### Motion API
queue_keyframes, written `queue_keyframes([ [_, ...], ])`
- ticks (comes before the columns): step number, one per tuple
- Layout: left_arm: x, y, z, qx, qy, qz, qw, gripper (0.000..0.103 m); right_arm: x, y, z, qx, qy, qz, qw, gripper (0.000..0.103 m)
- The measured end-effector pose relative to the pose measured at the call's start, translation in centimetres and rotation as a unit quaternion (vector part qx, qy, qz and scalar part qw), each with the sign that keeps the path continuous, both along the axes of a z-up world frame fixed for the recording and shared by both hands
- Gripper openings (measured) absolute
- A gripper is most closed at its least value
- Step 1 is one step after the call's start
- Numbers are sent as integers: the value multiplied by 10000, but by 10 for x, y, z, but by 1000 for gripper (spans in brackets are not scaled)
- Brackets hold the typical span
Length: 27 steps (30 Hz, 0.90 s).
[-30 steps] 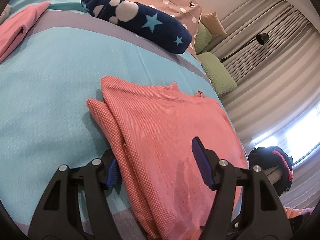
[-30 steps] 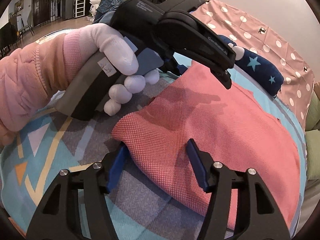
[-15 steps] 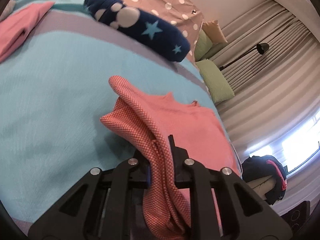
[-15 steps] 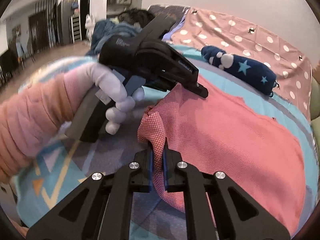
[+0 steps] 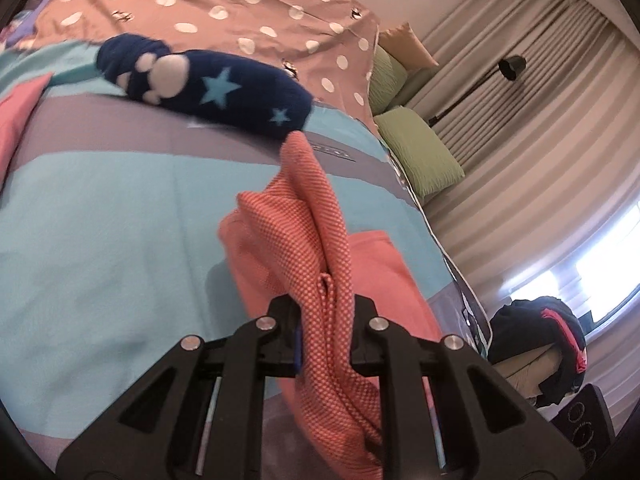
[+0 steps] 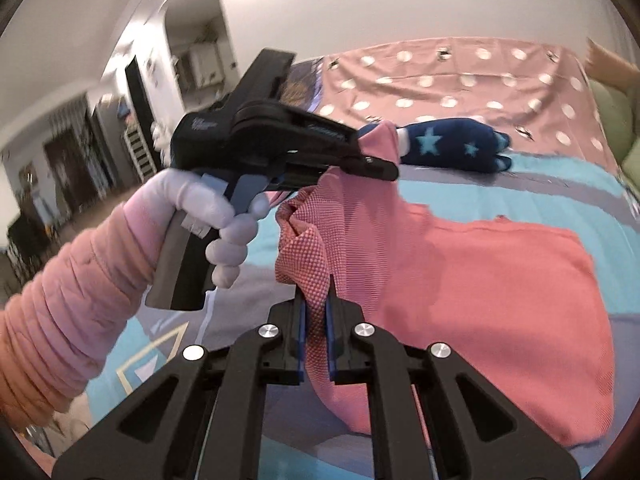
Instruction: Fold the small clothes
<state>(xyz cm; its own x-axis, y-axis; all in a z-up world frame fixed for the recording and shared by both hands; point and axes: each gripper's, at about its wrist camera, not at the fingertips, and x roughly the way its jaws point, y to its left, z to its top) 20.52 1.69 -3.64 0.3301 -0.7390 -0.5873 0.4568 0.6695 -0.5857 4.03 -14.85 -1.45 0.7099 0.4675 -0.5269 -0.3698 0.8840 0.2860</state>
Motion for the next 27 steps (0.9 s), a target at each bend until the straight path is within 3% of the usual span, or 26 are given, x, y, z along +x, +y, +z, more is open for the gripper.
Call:
queue_keyframes([
  [9,-5,-101,15,432,-8,-340,9985,13,-15,-93,-6,904,197,-689,9933,8],
  [18,-9,-192,-6,979,165,-633,9930,13,-37,-164,-32,1425,488,-1173,9816,8],
  [23,-5,-228,-26,1624,228,-455,9854,14,-43,-190,-54,1620,815,-1342,9742,8],
  [27,-2,-246,-37,1852,256,-365,9817,19,-49,-205,-68,1798,1007,-1413,9683,7],
])
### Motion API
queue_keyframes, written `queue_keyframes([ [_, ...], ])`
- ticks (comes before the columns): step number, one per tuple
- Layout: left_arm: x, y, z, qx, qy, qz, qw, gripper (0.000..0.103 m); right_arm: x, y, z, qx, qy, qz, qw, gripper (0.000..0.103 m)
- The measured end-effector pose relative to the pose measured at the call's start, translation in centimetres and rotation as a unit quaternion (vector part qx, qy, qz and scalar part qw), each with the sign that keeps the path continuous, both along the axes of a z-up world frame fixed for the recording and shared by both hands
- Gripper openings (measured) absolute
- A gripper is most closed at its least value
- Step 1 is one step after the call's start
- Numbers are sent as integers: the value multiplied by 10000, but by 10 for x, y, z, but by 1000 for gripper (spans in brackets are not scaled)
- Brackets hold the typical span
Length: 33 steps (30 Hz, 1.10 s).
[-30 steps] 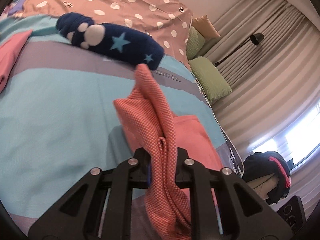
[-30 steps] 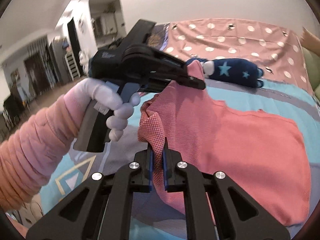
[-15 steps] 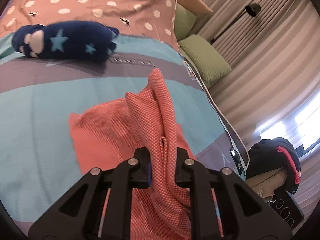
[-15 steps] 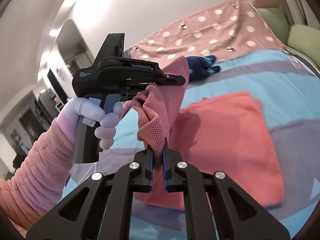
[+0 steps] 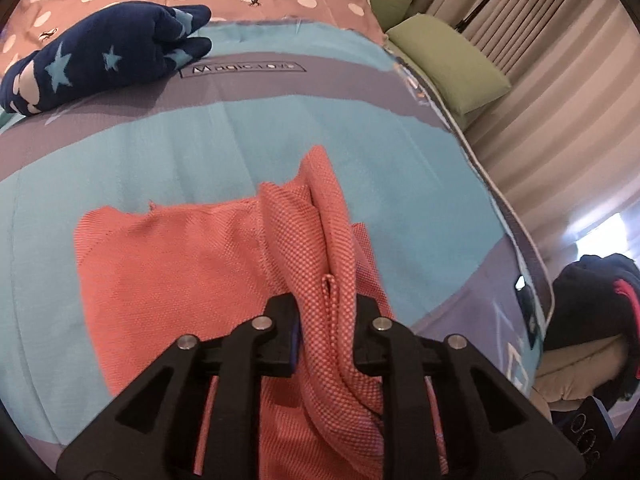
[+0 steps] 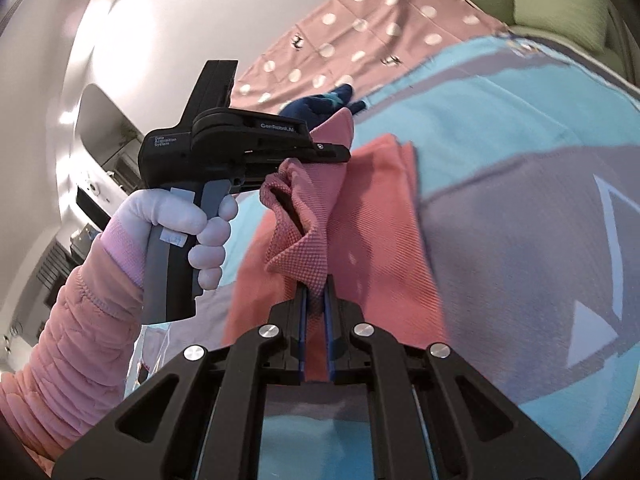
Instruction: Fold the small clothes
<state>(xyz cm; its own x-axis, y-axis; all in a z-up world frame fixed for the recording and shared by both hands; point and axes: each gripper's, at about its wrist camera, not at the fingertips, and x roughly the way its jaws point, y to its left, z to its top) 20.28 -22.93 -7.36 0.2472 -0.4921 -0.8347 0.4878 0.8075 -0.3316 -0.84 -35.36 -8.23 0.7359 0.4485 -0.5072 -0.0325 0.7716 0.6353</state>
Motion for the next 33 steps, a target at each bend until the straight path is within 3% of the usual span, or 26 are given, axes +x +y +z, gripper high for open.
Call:
queue_keyframes([
  [5,-4,-16,5,91,-289,-85,9995,39,-6,-9,-15,272,230,58,9993,7],
  [11,-18,-27,19,126,-639,-228,9976,53,-11,-13,-24,431,394,123,9982,11],
  [14,-31,-23,28,240,-969,-257,9947,61,-12,-15,-25,544,439,147,9974,26],
  [19,-58,5,34,419,-1344,-224,9898,65,-11,-14,-22,553,414,261,9973,37],
  [26,-93,58,22,767,-1684,120,9827,67,1,-15,-26,559,710,48,9959,38],
  [30,-112,84,15,859,-1743,257,9806,67,-13,-24,-12,100,485,-54,9988,38],
  [33,-126,96,11,918,-1864,268,9778,69,-26,-25,6,-422,122,282,9986,38],
])
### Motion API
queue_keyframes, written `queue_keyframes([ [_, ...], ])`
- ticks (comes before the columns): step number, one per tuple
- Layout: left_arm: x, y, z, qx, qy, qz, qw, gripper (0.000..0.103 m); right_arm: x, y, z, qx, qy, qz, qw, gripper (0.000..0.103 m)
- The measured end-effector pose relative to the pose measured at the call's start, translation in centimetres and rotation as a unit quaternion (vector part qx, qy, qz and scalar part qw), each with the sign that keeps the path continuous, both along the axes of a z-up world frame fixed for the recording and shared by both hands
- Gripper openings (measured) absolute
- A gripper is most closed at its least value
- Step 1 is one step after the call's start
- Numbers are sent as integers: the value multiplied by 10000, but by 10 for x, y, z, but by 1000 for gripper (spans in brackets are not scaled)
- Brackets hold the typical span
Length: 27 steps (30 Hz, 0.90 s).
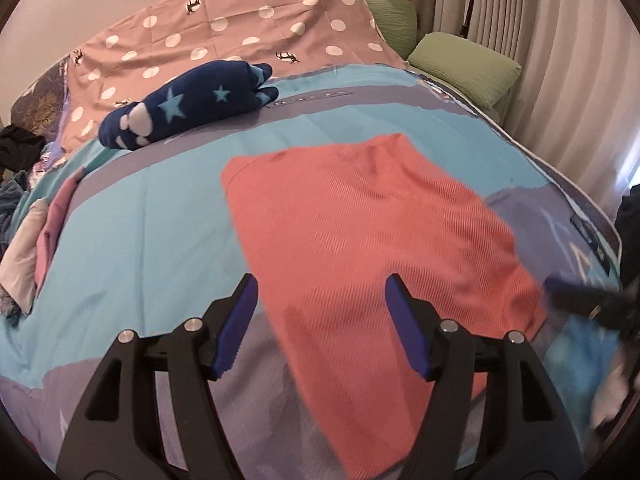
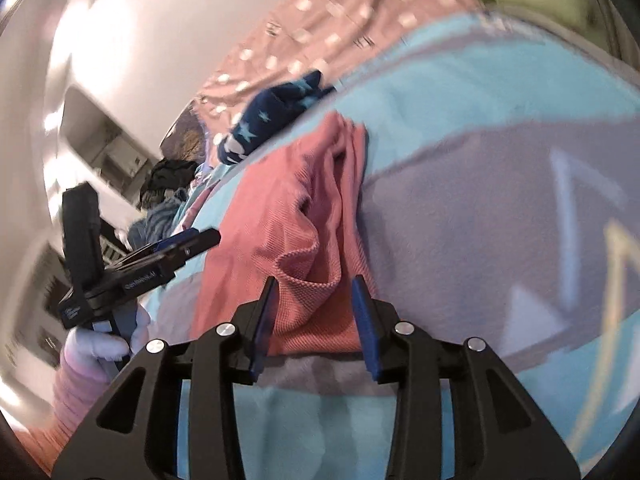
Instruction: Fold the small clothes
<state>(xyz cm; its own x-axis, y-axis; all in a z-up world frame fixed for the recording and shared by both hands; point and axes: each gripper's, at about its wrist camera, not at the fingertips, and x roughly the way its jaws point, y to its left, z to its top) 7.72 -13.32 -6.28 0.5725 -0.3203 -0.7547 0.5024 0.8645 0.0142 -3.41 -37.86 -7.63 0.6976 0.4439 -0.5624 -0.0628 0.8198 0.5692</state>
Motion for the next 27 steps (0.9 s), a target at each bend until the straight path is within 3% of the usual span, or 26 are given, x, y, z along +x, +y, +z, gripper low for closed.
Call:
queue_keyframes([
  [4,-10,9,-20,22,173,78,9998,74,20,21,6,-333,65,952,9949,40],
  [8,-16,15,-31,-142,324,229,9991,74,42,29,6,-766,155,755,9941,40],
  [14,-22,24,-31,-221,291,198,9991,74,43,18,16,-828,38,882,9927,38],
  [18,-22,22,-36,-247,342,210,9989,74,59,24,4,-656,354,1302,9887,38],
  [20,-22,22,-37,-270,355,222,9988,74,67,22,-10,-575,690,1339,9869,11],
  [21,-23,24,-37,-304,367,236,9986,74,67,15,-15,-412,860,1285,9871,6],
  [22,-23,26,-37,-337,379,241,9984,74,62,3,-18,-134,911,1204,9884,6],
  [27,-29,35,-44,-471,518,252,9972,75,36,-34,-20,152,881,887,9920,0],
])
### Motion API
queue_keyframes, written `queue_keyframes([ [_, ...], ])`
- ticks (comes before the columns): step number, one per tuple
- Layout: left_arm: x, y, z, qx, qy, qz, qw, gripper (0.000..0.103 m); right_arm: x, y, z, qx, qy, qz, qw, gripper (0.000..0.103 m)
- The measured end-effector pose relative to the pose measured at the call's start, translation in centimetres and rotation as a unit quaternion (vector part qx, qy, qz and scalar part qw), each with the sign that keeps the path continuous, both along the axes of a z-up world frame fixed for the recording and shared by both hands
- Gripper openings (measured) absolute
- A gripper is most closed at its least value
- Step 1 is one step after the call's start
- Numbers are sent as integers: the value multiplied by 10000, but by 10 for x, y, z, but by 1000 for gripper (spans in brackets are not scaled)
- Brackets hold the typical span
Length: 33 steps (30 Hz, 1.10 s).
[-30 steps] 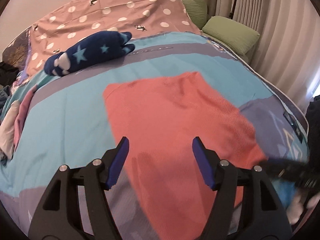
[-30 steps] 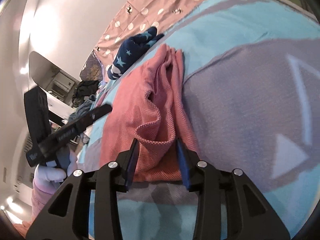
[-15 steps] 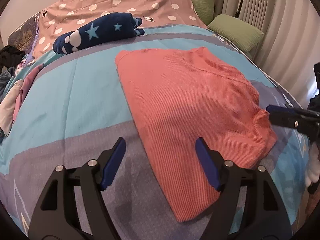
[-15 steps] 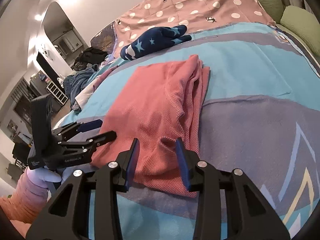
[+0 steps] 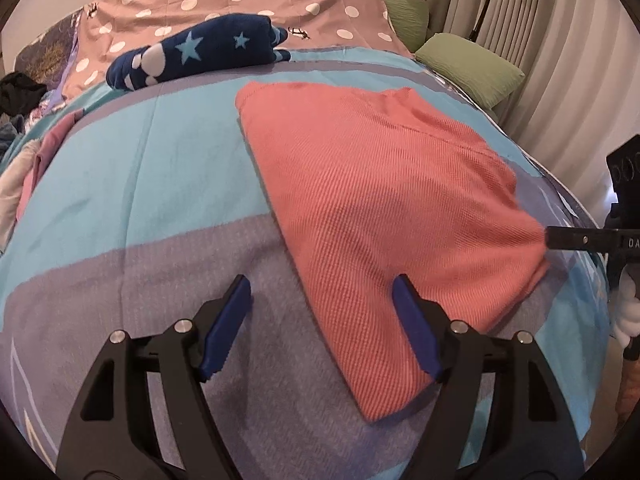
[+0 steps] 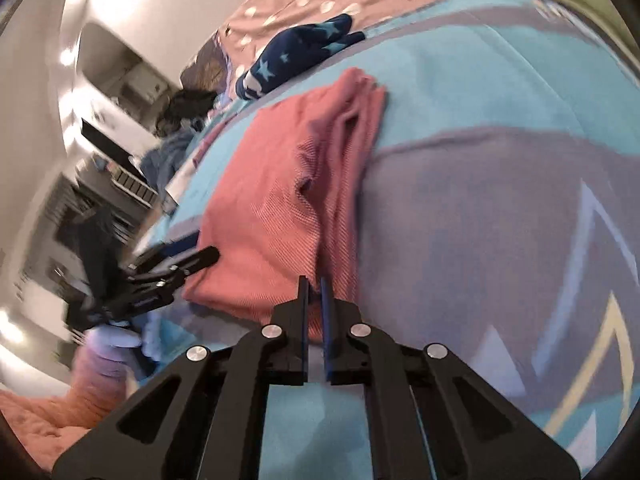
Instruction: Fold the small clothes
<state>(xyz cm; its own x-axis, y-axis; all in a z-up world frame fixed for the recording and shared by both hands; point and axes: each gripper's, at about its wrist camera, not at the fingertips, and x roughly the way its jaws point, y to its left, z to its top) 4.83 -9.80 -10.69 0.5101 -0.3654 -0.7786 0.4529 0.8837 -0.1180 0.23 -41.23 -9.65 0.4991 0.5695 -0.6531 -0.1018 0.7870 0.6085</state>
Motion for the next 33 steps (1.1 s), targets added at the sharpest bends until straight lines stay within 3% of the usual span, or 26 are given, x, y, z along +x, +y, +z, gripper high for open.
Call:
queue_keyframes([
  [5,-3,2,0,-64,32,34,10000,75,-7,-4,11,318,-398,134,9986,5],
  [7,-5,3,0,-46,21,27,10000,75,-2,3,16,189,-511,169,9984,34],
  [11,-8,7,-1,-110,39,57,9999,76,17,25,11,103,-538,780,9954,39],
  [13,-9,9,-1,-146,62,80,9998,76,29,35,-2,44,-325,1037,9941,35],
  [15,-10,11,-1,-133,59,90,9999,77,33,35,-4,317,-106,1074,9937,8],
  [17,-13,12,-1,-118,37,59,9999,77,25,25,9,653,-293,1119,9911,6],
  [19,-15,14,-2,-152,50,29,9999,77,20,14,15,661,-290,1026,9921,5],
  [22,-15,16,-1,-172,83,1,9998,78,19,-1,0,363,112,686,9969,0],
  [26,-19,17,-1,-128,71,-22,9999,78,8,-10,-14,624,185,457,9968,0],
  [30,-22,20,5,-130,88,-26,9999,78,2,-17,-5,628,-41,176,9979,4],
  [33,-21,19,18,-184,-85,-68,9998,77,5,-3,17,339,-425,219,9983,6],
])
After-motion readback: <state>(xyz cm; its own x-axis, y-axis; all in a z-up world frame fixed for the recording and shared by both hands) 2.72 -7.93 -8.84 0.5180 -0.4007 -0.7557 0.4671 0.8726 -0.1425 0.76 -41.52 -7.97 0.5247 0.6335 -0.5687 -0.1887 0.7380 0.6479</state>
